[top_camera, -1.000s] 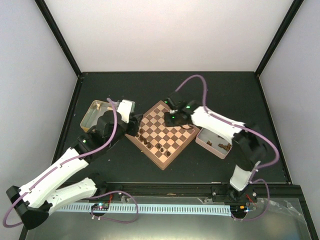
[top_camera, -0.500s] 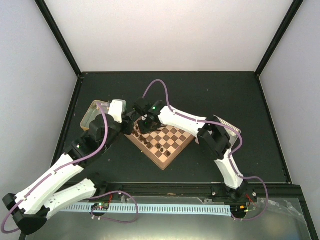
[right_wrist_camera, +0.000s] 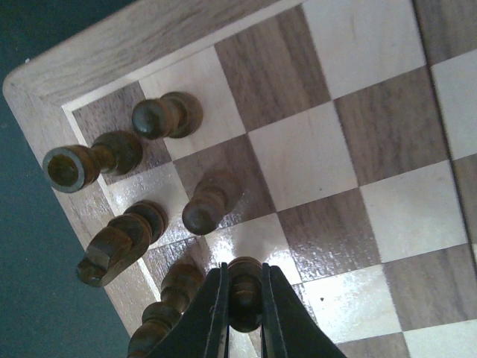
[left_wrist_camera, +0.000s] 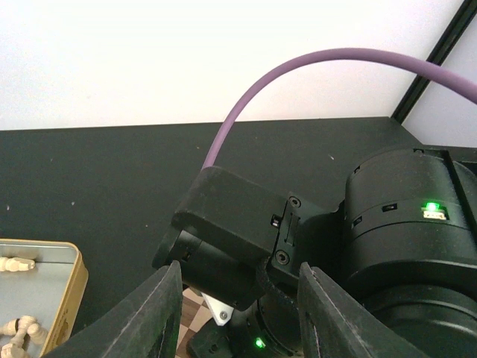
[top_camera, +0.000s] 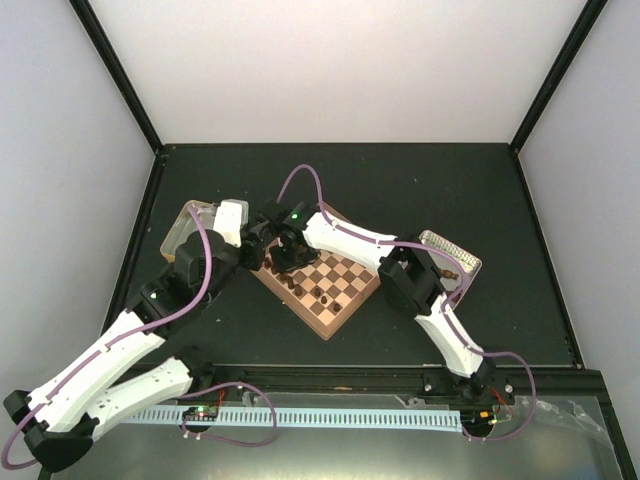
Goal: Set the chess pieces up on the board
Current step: Place the chess piece on the chessboard.
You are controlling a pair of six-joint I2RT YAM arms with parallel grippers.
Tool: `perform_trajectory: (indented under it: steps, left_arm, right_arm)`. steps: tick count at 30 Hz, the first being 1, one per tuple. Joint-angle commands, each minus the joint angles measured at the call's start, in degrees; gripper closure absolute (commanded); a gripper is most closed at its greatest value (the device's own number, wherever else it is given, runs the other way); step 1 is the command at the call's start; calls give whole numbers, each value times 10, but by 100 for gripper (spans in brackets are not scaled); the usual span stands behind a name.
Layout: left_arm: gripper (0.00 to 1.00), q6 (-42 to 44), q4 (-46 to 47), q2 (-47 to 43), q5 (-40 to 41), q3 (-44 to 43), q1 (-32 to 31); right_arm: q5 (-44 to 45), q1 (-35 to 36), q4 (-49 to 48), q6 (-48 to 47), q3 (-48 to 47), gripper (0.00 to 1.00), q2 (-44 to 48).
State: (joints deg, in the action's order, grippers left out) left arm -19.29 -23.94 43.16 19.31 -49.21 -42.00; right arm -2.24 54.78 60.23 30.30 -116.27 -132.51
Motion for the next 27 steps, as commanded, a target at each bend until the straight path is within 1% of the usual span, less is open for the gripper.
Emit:
perform_trajectory:
  steps: [1, 6, 11, 17, 22, 25, 27]
  left_arm:
    - [55, -2, 10, -9, 11, 2, 5]
    - [54, -3, 9, -6, 12, 3, 5]
    - [54, -3, 9, -6, 11, 3, 5]
    - [54, -3, 10, -6, 9, 2, 5]
    - [54, -5, 9, -6, 7, 1, 4]
    - [54, -4, 9, -8, 6, 1, 5]
    - [54, -3, 9, -9, 6, 1, 5]
  right_arm:
    - [-9, 5, 19, 2, -28, 88, -12]
    - [-4, 5, 19, 5, -29, 79, -12]
    - [11, 5, 20, 14, -27, 74, -3]
    - [47, 5, 20, 28, -26, 74, 18]
    - [56, 4, 17, 30, -21, 75, 31]
    - [17, 4, 6, 19, -15, 74, 41]
    - [-9, 4, -19, 18, 3, 73, 64]
